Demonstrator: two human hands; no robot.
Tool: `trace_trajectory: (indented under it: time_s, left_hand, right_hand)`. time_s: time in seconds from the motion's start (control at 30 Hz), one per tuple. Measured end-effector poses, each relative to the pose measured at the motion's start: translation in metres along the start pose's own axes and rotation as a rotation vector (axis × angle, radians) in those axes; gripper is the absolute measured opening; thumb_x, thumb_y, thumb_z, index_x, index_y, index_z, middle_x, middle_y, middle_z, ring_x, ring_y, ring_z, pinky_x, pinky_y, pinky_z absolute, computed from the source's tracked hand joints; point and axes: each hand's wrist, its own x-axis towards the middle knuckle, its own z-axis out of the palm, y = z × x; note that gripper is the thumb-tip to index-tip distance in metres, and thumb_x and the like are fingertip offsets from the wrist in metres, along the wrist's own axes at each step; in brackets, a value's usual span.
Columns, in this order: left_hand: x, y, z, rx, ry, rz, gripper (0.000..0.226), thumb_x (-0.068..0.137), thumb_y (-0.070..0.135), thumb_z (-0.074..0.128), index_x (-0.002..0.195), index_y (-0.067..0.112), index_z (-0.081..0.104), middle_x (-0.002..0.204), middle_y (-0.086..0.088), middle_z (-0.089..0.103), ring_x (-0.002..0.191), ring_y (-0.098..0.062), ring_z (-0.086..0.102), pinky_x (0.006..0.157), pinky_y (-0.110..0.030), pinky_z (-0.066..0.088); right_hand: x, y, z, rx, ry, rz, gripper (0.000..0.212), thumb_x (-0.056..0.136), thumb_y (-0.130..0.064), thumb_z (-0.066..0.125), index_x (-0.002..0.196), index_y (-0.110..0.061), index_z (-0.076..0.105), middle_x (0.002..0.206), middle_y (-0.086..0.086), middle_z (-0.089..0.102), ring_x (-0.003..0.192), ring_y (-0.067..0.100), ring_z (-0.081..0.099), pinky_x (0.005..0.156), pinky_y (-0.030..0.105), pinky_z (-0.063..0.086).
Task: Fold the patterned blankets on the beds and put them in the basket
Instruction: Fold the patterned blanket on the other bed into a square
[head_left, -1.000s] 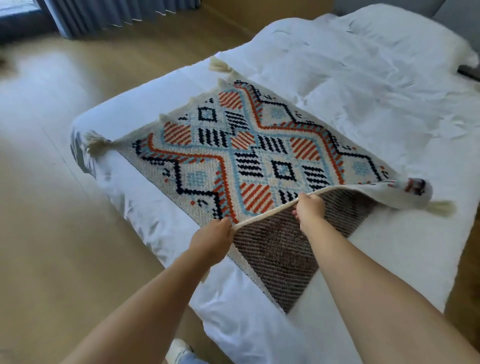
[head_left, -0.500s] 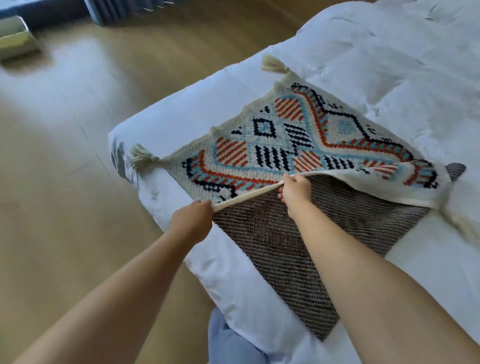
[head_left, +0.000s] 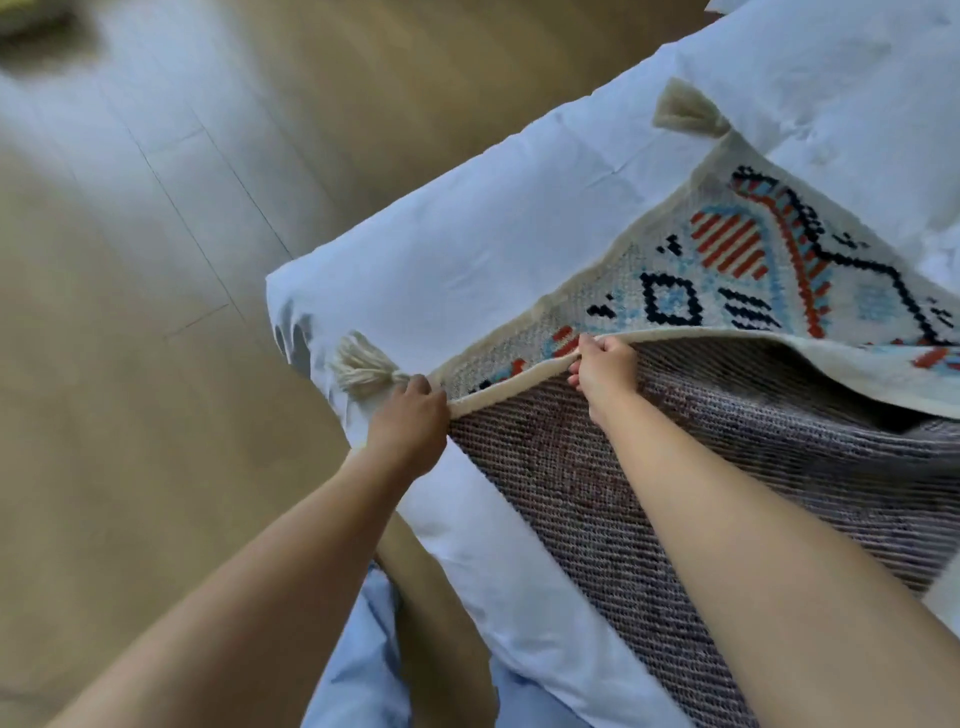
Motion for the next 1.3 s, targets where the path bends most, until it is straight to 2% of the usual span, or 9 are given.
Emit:
trace_trajectory:
  time_s: [0.17,0.3,0.47,0.67,0.8,0.97,1.07,1.17,1.3]
  left_hand:
    - [0.051,-0.045,0.013,0.058,-0.036,0.126,0.028,0.086,0.011,0.041,0.111,0.007,0.052,0.125,-0.011,0.046,0.113,-0.032,0.039,0.081,-0.038,0.037]
    - [0.07,-0.064,0.03,0.041,-0.108,0.243,0.026,0.091,0.02,0.035,0.108,0.009,0.051,0.118,-0.011,0.053,0.113,-0.031,0.042,0.095,-0.044,0.03]
    - [0.066,-0.085,0.044,-0.119,-0.223,0.203,0.015,0.092,0.028,0.035,0.095,0.014,0.035,0.09,-0.011,0.068,0.081,-0.031,0.061,0.079,-0.037,0.03]
    - [0.047,-0.122,0.049,-0.118,-0.269,0.205,0.038,0.095,0.045,0.033,0.108,0.016,0.056,0.109,-0.005,0.056,0.105,-0.026,0.053,0.086,-0.036,0.036]
    - [0.056,-0.088,0.043,-0.218,-0.237,0.205,0.055,0.085,0.063,0.042,0.107,0.014,0.052,0.111,-0.006,0.057,0.107,-0.027,0.052,0.085,-0.039,0.038]
    - [0.064,-0.059,0.046,-0.313,-0.292,0.148,0.026,0.095,0.034,0.04,0.098,0.01,0.048,0.109,-0.013,0.057,0.101,-0.034,0.051,0.077,-0.037,0.035]
    - [0.053,-0.087,0.051,-0.417,-0.36,0.264,0.02,0.096,0.029,0.039,0.08,0.016,0.038,0.091,-0.009,0.053,0.087,-0.033,0.052,0.067,-0.033,0.034]
    - [0.032,-0.127,0.057,-0.373,-0.419,0.204,0.03,0.095,0.031,0.042,0.068,0.021,0.034,0.076,0.0,0.047,0.077,-0.027,0.051,0.062,-0.031,0.035]
    - [0.032,-0.126,0.061,-0.35,-0.411,0.14,0.025,0.091,0.034,0.047,0.073,0.017,0.041,0.082,-0.003,0.053,0.082,-0.028,0.054,0.061,-0.031,0.034]
  right_hand:
    - [0.028,-0.011,0.064,-0.024,0.104,0.04,0.03,0.096,-0.025,0.045,0.068,-0.015,0.049,0.059,0.002,0.054,0.047,0.012,0.049,0.045,0.024,0.038]
    - [0.04,-0.005,0.097,-0.033,0.153,0.073,0.031,0.095,-0.022,0.048,0.065,-0.017,0.047,0.057,0.0,0.054,0.039,0.006,0.049,0.041,0.02,0.04]
    - [0.041,0.011,0.108,-0.086,0.219,0.078,0.034,0.095,-0.025,0.049,0.063,-0.015,0.045,0.057,0.001,0.055,0.045,0.01,0.049,0.038,0.017,0.041]
    - [0.037,0.009,0.12,-0.11,0.271,0.089,0.034,0.095,-0.025,0.048,0.063,-0.016,0.045,0.066,0.007,0.059,0.063,0.022,0.056,0.067,0.039,0.05]
    - [0.034,0.008,0.122,-0.097,0.277,0.099,0.033,0.095,-0.023,0.048,0.063,-0.015,0.045,0.068,0.008,0.058,0.066,0.023,0.055,0.066,0.039,0.049]
    - [0.027,0.008,0.118,-0.068,0.242,0.092,0.03,0.096,-0.023,0.048,0.067,-0.014,0.045,0.059,0.002,0.054,0.047,0.011,0.049,0.044,0.022,0.041]
    - [0.023,0.008,0.122,-0.023,0.279,0.068,0.032,0.096,-0.02,0.047,0.065,-0.014,0.046,0.059,0.002,0.055,0.051,0.014,0.051,0.05,0.027,0.046]
    - [0.011,0.017,0.136,-0.05,0.234,0.091,0.032,0.095,-0.02,0.048,0.064,-0.014,0.047,0.06,0.004,0.055,0.052,0.016,0.053,0.054,0.031,0.047]
    - [0.005,0.025,0.149,-0.135,0.229,0.111,0.03,0.095,-0.025,0.049,0.067,-0.013,0.05,0.072,0.008,0.062,0.068,0.025,0.061,0.065,0.037,0.052]
